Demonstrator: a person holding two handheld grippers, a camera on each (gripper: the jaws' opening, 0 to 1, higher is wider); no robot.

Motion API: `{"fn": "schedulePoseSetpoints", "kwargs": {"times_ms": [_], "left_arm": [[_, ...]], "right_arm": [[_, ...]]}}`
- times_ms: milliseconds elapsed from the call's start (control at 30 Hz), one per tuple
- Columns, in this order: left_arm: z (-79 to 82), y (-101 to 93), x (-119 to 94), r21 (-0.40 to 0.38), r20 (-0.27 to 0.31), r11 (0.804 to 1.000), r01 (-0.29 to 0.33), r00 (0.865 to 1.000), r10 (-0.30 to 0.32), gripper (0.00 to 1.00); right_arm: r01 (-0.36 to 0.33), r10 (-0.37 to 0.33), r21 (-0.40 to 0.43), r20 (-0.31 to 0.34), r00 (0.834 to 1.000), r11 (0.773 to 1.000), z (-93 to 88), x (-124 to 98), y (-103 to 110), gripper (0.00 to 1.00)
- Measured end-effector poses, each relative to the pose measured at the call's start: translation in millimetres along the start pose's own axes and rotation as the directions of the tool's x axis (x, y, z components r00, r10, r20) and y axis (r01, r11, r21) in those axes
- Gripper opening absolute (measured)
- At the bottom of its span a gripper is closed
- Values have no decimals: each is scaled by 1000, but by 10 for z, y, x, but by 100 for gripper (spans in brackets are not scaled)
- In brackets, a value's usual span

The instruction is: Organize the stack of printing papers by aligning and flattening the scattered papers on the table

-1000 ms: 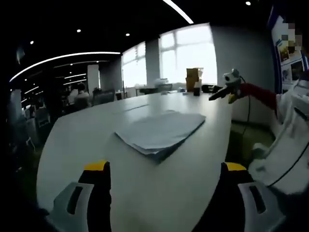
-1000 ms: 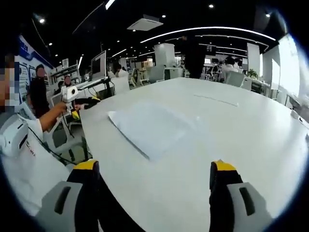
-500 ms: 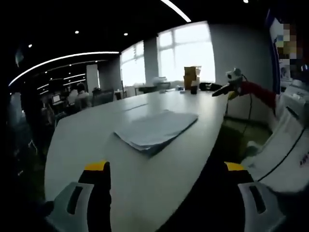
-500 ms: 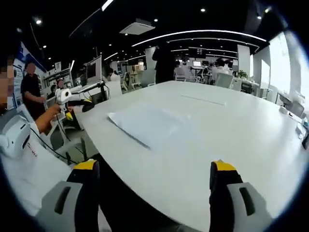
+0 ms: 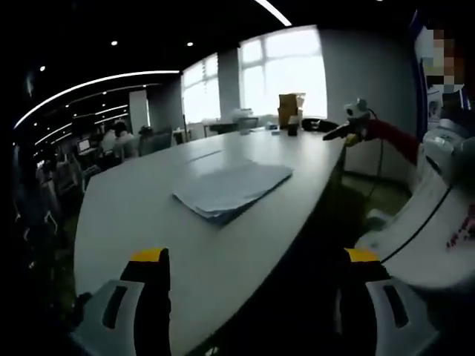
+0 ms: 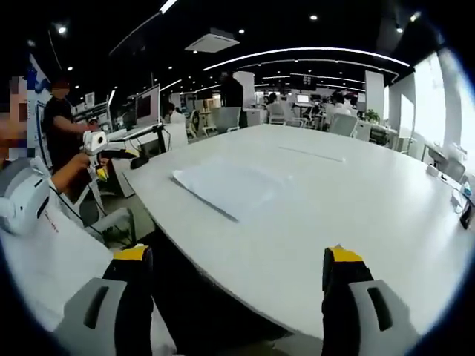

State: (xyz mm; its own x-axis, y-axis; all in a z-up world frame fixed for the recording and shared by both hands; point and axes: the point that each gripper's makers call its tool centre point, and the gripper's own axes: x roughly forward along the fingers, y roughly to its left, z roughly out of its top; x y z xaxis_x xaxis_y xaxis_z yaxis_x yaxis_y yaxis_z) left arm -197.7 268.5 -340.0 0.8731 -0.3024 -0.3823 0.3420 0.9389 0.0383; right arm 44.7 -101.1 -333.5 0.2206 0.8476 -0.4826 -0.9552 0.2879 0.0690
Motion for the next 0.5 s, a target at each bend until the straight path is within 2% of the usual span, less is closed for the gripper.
{"fn": "schedulePoseSetpoints", "kwargs": {"times_ms": [367,500], "left_arm": [[-47,7,-21,-12,1,1000,0,1000,0,97],[-36,15,-32,-21,14,1000,-4,1000,4,97]], "right_arm": [[8,-8,-2,10,1000,1000,31,-49,33,90],[19,-19,-4,15,1000,1000,63,-67,-30,90]]}}
